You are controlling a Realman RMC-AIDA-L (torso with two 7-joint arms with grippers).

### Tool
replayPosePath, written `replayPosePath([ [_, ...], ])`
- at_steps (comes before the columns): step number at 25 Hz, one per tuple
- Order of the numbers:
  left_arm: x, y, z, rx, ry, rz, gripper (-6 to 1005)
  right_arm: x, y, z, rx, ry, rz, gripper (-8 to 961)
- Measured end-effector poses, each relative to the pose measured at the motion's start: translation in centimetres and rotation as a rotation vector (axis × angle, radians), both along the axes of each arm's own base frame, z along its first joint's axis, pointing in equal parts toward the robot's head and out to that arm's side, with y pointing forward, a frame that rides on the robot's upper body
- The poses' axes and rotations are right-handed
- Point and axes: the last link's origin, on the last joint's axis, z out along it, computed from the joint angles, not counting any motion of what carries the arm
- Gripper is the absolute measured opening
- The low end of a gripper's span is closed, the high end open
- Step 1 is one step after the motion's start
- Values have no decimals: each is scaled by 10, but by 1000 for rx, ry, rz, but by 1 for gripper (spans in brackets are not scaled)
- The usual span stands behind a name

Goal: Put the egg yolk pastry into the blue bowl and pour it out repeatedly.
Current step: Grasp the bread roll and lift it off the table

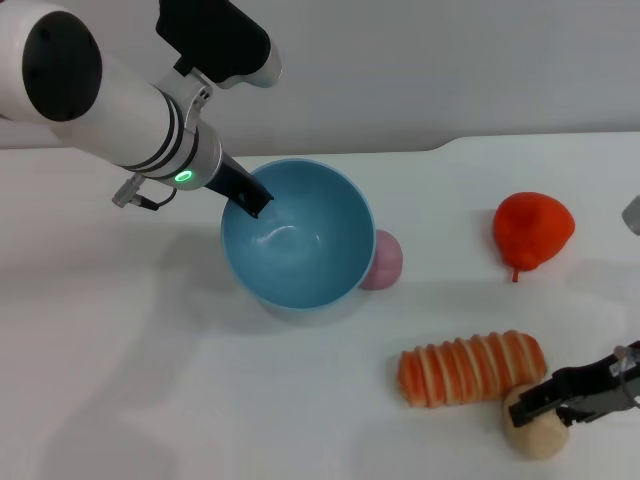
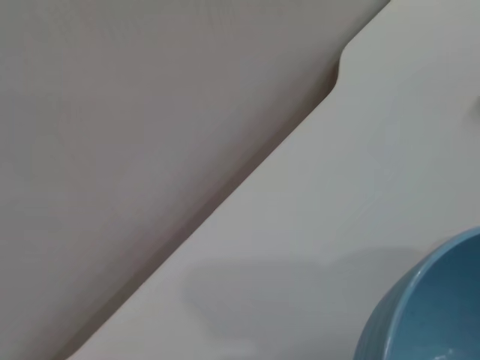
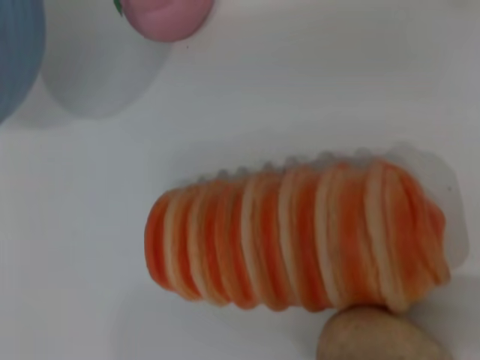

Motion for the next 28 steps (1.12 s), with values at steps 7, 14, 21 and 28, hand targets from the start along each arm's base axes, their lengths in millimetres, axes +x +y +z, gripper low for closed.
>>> replayPosePath([
  [7,-1,0,0,0,1,-3,0,0,0,-1,7,0,0,602],
  [14,-2,0,1,7,-1,-4,-1,-2,0,0,-8,-4,33,443],
  [21,-2,1,1,13,-4,-8,-1,-15,7,6,13,1,97,314],
  [28,-2,1,1,13,-4,-8,-1,-48,17,17,30,66,222,260],
])
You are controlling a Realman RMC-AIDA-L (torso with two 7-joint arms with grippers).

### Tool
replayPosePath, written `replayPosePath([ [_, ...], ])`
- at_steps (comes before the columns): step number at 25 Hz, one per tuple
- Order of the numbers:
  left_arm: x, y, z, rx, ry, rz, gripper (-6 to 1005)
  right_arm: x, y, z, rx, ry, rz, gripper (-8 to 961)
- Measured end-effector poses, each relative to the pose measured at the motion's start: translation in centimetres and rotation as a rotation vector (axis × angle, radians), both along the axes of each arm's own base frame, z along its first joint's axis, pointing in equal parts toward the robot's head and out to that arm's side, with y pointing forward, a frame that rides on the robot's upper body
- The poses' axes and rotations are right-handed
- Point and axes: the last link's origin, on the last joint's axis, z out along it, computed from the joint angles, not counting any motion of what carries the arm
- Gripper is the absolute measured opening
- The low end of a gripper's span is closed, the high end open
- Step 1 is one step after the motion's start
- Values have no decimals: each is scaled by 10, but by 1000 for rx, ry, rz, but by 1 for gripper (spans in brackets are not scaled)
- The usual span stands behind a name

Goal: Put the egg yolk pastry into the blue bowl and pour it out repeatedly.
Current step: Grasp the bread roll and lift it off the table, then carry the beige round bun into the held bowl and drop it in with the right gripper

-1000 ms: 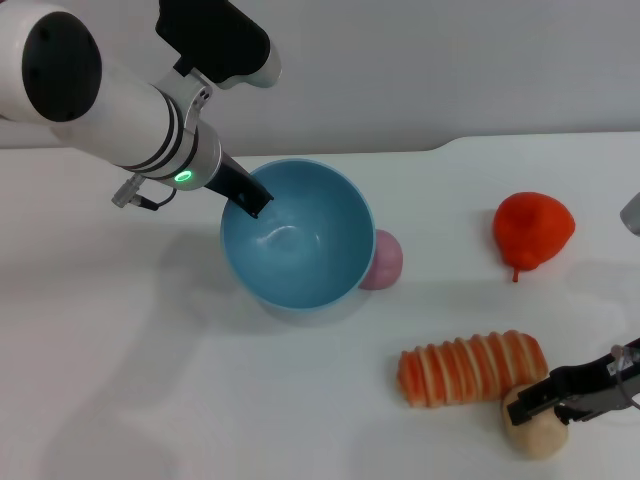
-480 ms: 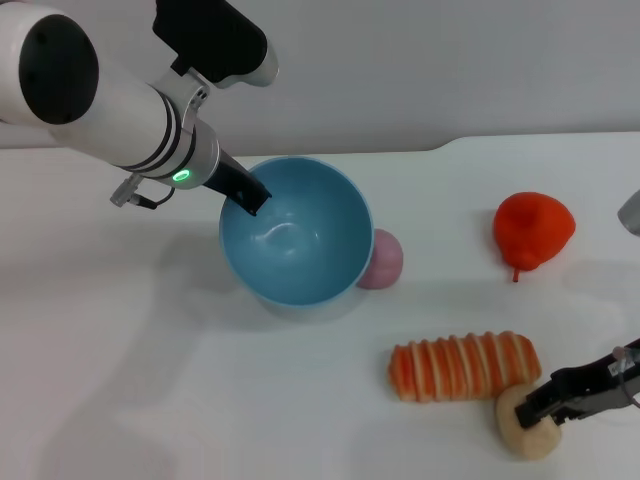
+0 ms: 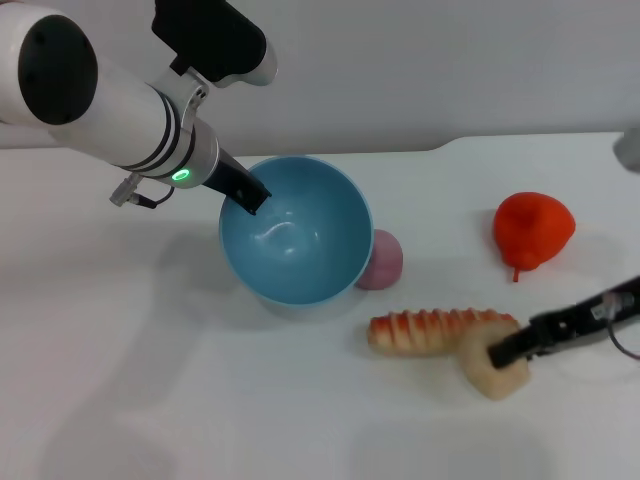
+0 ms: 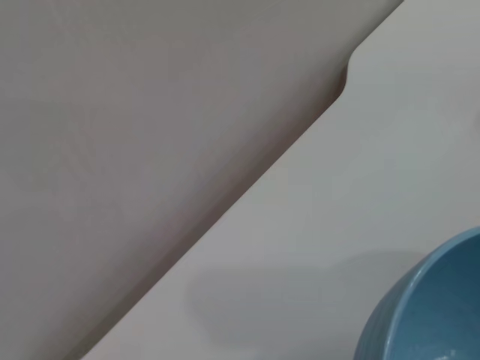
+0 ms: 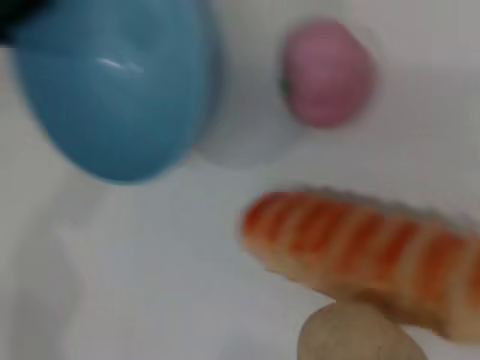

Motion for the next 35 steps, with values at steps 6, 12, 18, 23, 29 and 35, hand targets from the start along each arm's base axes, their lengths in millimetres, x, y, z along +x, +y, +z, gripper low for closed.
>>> replayPosePath([
  [6,0,-1,-2,-8,8,-5,0,-38,14,16,71,118,138,215],
  [12,-1,-3,-4,-15,14,-7,0,-57,30,21,146,142,198,179],
  [18,0,-6,-8,-31,28,-14,0,-84,42,11,200,252,306,137],
  [23,0,-6,-8,-33,31,-15,-1,-91,50,-8,176,267,307,94],
  [29,3,-7,-9,-38,14,-16,-1,-89,54,-29,152,254,305,56],
  [35,3,-8,-10,-45,1,-11,-1,-87,62,-38,186,245,303,48],
])
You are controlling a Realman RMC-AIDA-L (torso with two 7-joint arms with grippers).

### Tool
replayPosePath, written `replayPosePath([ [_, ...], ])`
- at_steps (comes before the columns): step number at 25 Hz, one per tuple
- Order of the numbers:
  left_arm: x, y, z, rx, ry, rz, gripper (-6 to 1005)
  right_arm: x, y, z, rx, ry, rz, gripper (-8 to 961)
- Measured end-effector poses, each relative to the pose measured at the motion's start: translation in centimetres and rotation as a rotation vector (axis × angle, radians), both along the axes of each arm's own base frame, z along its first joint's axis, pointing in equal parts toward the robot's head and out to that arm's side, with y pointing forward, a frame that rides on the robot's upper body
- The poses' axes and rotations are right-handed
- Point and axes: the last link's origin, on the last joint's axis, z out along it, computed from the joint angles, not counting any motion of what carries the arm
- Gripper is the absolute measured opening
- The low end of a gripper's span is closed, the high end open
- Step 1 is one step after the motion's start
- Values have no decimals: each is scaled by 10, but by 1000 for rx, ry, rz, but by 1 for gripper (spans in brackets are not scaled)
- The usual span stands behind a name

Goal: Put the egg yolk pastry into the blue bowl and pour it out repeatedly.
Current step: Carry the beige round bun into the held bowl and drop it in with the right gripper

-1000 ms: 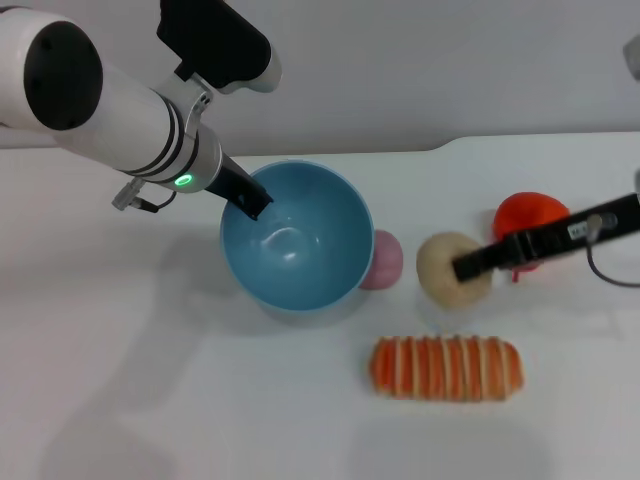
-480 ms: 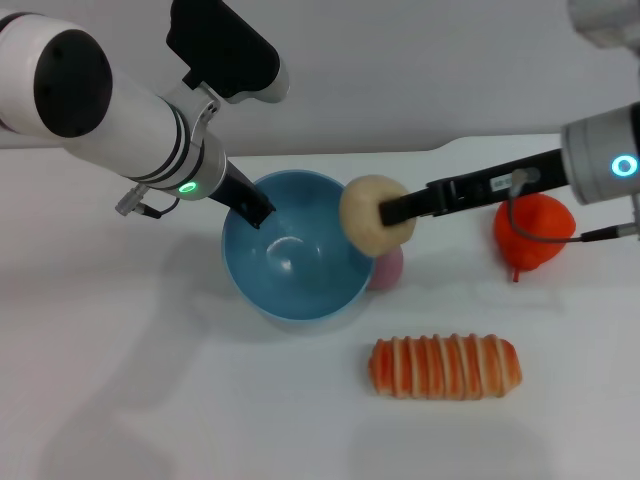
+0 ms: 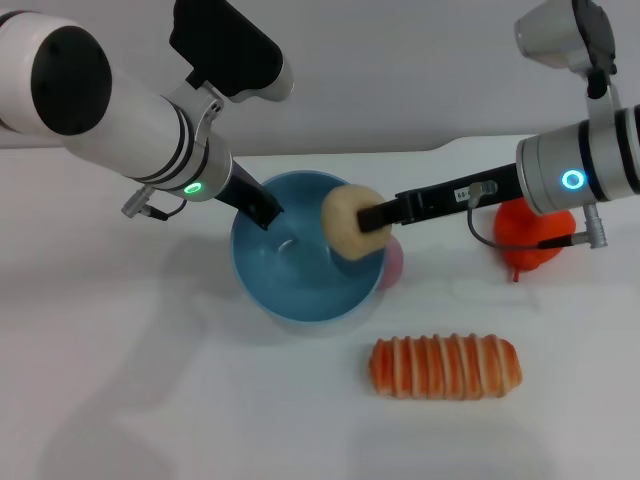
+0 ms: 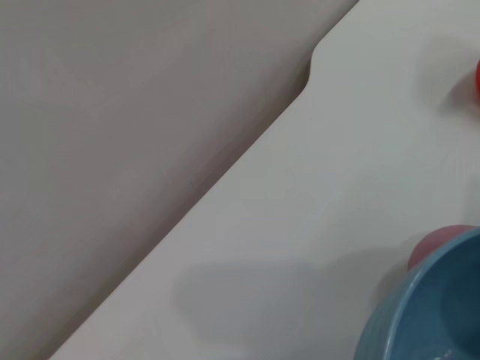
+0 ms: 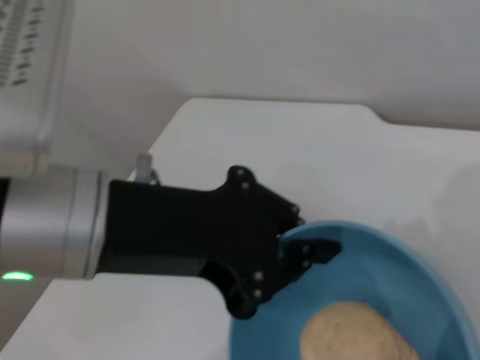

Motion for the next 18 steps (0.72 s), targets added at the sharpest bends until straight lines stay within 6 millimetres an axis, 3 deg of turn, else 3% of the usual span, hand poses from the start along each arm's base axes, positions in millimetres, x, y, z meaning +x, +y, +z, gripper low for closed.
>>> replayPosePath([
  [6,-1,0,0,-1,2,3,-1,-3,3,-5,50,71,56,38],
  [12,0,0,0,-1,-2,0,0,-3,4,-6,69,83,94,113],
  [15,0,0,-1,-1,-2,3,0,0,3,-5,76,85,88,239],
  [18,-1,0,-1,2,-5,2,-1,8,2,9,153,94,119,350],
])
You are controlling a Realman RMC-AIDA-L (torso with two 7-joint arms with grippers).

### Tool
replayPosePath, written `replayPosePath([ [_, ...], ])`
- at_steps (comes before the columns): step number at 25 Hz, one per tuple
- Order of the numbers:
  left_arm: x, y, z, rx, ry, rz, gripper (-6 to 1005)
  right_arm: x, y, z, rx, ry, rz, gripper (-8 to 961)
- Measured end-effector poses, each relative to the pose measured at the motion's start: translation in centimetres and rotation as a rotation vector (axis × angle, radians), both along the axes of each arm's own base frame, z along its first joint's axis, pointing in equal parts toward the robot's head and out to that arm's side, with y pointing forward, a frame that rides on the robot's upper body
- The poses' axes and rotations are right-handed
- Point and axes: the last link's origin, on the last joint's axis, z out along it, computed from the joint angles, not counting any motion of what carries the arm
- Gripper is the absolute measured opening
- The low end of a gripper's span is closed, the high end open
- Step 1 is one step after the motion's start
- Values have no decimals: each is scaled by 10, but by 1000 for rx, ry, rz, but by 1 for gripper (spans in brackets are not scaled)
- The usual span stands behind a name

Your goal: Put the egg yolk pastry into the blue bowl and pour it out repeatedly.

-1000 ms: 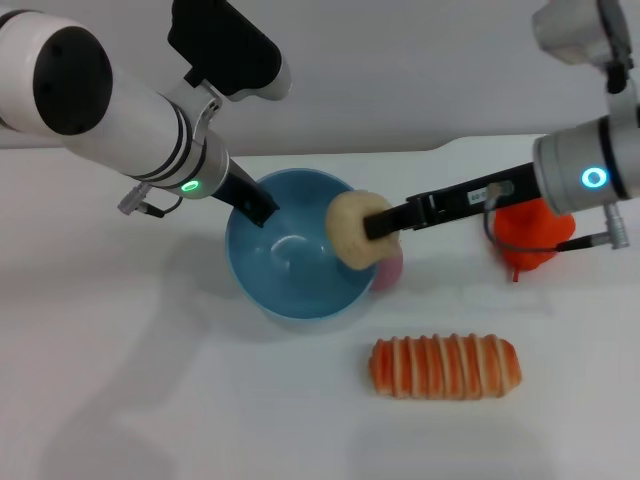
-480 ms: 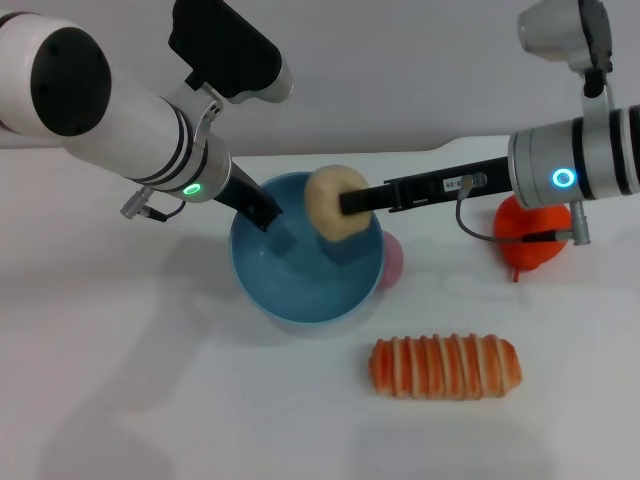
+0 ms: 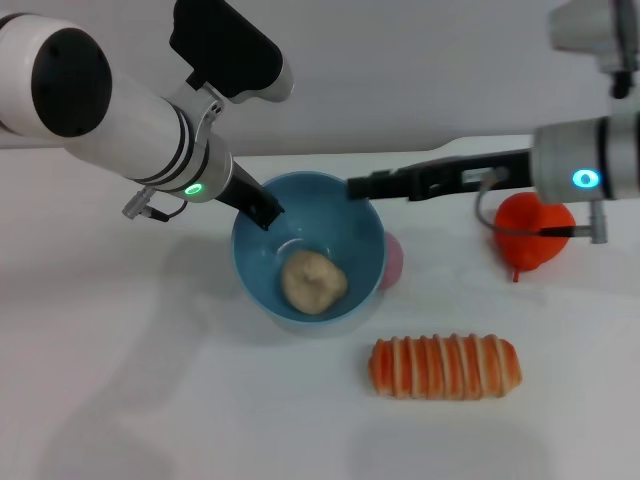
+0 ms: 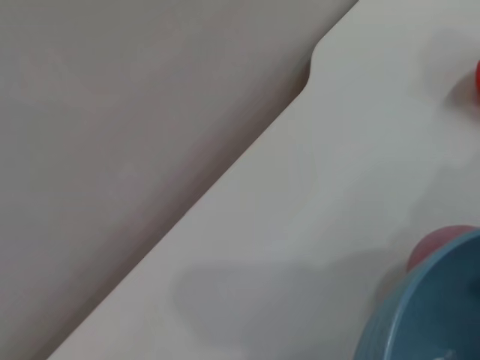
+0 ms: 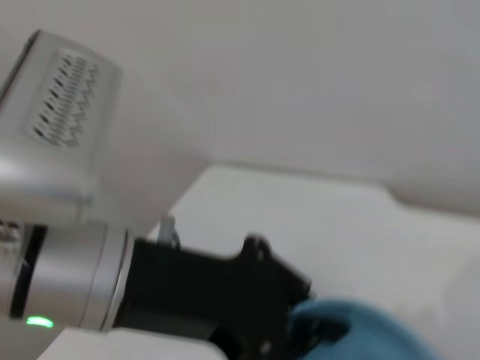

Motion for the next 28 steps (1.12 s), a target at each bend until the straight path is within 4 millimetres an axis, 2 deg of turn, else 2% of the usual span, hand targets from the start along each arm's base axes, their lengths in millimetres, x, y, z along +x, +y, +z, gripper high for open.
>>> replayPosePath([
  [5,-3,0,0,6,-4,5,0,14,-7,23,187,63,130,487],
  [9,-3,2,1,20,-9,-3,-1,25,-19,43,368,102,287,487],
  [12,-3,3,2,30,-15,-9,-1,41,-27,56,514,95,348,488],
  [20,-1,5,2,44,-22,-22,0,114,-45,71,756,-128,252,488],
  [23,0,7,3,59,-30,-32,0,132,-56,73,868,-178,247,487],
  [28,1,8,3,66,-35,-38,0,161,-70,83,1100,-197,129,494],
])
